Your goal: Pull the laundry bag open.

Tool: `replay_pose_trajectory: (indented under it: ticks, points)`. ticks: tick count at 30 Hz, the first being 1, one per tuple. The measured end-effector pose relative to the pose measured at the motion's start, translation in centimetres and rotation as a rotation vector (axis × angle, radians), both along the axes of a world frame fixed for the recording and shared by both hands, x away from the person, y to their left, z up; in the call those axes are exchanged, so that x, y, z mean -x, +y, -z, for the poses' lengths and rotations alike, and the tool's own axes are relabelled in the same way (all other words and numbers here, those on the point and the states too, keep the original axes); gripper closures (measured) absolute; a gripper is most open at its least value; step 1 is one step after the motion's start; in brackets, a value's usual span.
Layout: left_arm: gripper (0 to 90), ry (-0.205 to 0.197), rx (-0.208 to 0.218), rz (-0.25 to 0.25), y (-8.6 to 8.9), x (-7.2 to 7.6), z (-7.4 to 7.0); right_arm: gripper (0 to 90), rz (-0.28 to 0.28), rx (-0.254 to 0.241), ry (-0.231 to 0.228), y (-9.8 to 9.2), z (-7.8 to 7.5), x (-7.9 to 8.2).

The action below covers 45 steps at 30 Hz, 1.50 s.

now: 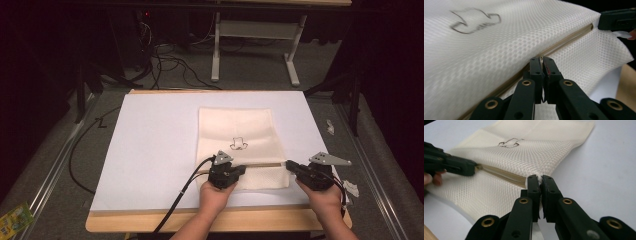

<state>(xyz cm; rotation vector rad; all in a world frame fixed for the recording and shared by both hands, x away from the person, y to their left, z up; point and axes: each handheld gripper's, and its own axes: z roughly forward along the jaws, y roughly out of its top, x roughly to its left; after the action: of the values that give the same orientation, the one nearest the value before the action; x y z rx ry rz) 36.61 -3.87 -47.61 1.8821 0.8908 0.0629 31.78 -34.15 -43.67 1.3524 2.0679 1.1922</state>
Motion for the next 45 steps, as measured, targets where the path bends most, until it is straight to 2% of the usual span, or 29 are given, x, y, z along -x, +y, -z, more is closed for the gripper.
replay_pose_trajectory:
  ticks: [3,8,11,12,13,14,15,17,19,20,24,27,28,30,32,34,40,43,45]
  points:
    - [87.6,-0.007,-0.065,0.01,1.2,0.0,-0.5,87.0,-0.003,0.018,-0.013,0.2,-0.2,-0.1]
    - [87.6,0.007,-0.153,-0.031,6.3,0.1,-1.1,86.8,0.016,0.032,-0.009,-0.4,0.0,-0.1]
    - [87.6,0.021,-0.199,-0.087,10.2,0.4,-0.9,86.8,0.046,0.026,-0.006,-1.5,0.1,-0.1]
    - [87.6,0.03,-0.198,-0.104,11.6,0.5,-0.7,86.8,0.062,0.029,-0.005,-1.9,0.0,0.0]
    - [87.6,0.053,-0.164,-0.087,12.7,0.5,-0.4,86.5,0.061,0.017,-0.008,-2.3,0.1,0.0]
    - [87.6,0.055,-0.158,-0.093,13.1,0.8,0.0,86.4,0.028,-0.025,0.009,-2.6,0.2,-0.1]
    - [87.6,0.045,-0.178,-0.099,13.2,1.1,0.3,86.4,0.021,-0.022,0.022,-2.1,0.3,0.0]
    - [87.4,0.04,-0.194,-0.098,13.0,1.2,0.4,86.2,0.003,0.079,-0.001,-0.8,0.3,0.2]
    - [87.1,0.046,-0.173,-0.082,13.2,1.1,0.1,85.5,-0.001,0.091,-0.021,-0.5,0.2,0.3]
    - [86.9,0.033,-0.164,-0.076,13.3,1.2,0.1,84.7,0.005,0.083,-0.015,-0.6,0.2,0.4]
    - [82.4,-0.025,-0.174,-0.033,13.4,1.5,-0.3,82.1,0.001,0.056,0.011,-1.3,0.7,0.4]
    - [75.5,-0.061,-0.174,-0.04,13.7,1.5,-0.9,78.1,-0.005,0.053,-0.002,-1.4,0.7,0.4]
    - [73.3,-0.071,-0.159,-0.043,13.8,1.5,-1.1,75.2,-0.002,0.048,-0.005,-1.4,0.7,0.4]
    - [66.3,-0.105,-0.156,-0.073,14.3,1.5,-1.6,66.2,-0.001,0.042,-0.029,-1.5,0.7,0.4]
    - [61.0,-0.135,-0.175,-0.109,15.0,1.5,-2.0,59.6,0.005,0.031,-0.038,-1.7,0.5,0.5]
    - [53.6,-0.145,-0.171,-0.149,16.1,1.3,-2.3,53.4,0.011,0.027,-0.049,-2.0,0.5,0.5]
    - [36.9,-0.201,-0.172,-0.282,20.7,0.9,-3.4,33.6,0.07,0.068,-0.073,-3.0,0.6,0.3]
    - [30.6,-0.237,-0.207,-0.323,23.0,1.3,-3.6,27.8,0.102,0.063,-0.089,-4.0,0.6,0.3]
    - [27.1,-0.236,-0.205,-0.35,24.3,1.7,-3.4,25.1,0.125,0.049,-0.094,-4.6,0.6,0.4]
